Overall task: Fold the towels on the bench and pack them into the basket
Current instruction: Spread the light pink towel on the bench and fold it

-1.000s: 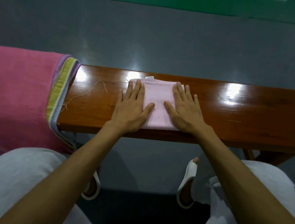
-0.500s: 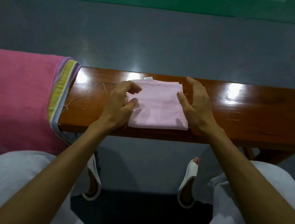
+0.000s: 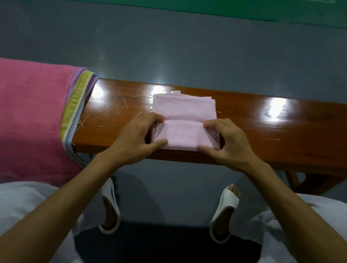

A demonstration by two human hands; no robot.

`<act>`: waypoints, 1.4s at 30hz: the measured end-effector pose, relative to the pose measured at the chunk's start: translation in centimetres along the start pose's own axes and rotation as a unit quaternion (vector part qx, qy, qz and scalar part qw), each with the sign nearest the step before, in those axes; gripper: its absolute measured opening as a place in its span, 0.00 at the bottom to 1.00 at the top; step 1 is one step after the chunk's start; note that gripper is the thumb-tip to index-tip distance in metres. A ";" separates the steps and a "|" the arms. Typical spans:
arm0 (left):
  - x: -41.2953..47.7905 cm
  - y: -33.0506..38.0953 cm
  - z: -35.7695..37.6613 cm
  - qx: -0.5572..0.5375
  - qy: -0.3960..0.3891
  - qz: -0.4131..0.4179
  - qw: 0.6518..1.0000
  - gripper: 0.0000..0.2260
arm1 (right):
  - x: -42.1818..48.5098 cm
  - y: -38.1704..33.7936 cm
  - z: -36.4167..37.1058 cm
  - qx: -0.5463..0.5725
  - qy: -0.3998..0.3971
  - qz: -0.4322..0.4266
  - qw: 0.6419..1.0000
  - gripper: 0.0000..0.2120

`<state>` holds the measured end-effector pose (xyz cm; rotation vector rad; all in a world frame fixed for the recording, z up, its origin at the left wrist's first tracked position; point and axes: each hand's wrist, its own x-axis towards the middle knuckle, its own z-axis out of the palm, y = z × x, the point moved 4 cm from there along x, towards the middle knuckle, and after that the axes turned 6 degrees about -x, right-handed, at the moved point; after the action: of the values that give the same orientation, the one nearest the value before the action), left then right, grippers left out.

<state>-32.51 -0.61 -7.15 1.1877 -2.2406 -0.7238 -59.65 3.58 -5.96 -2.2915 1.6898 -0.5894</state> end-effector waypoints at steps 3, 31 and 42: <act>-0.5 0.2 0.0 0.033 -0.027 0.014 0.999 0.40 | -0.3 -0.3 0.2 -0.045 -0.026 -0.035 0.998 0.43; 2.0 0.1 -0.8 -0.117 0.162 -0.149 0.968 0.15 | 3.3 0.4 -0.8 0.201 0.048 0.240 0.949 0.17; 2.5 -0.5 -0.8 -0.113 0.210 -0.232 0.943 0.18 | 4.4 0.6 0.1 0.022 0.114 0.270 0.956 0.22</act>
<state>-32.93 -3.18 -6.47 1.5977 -1.5015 -0.7853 -59.04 -0.80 -5.53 -1.6592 2.2591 -0.7703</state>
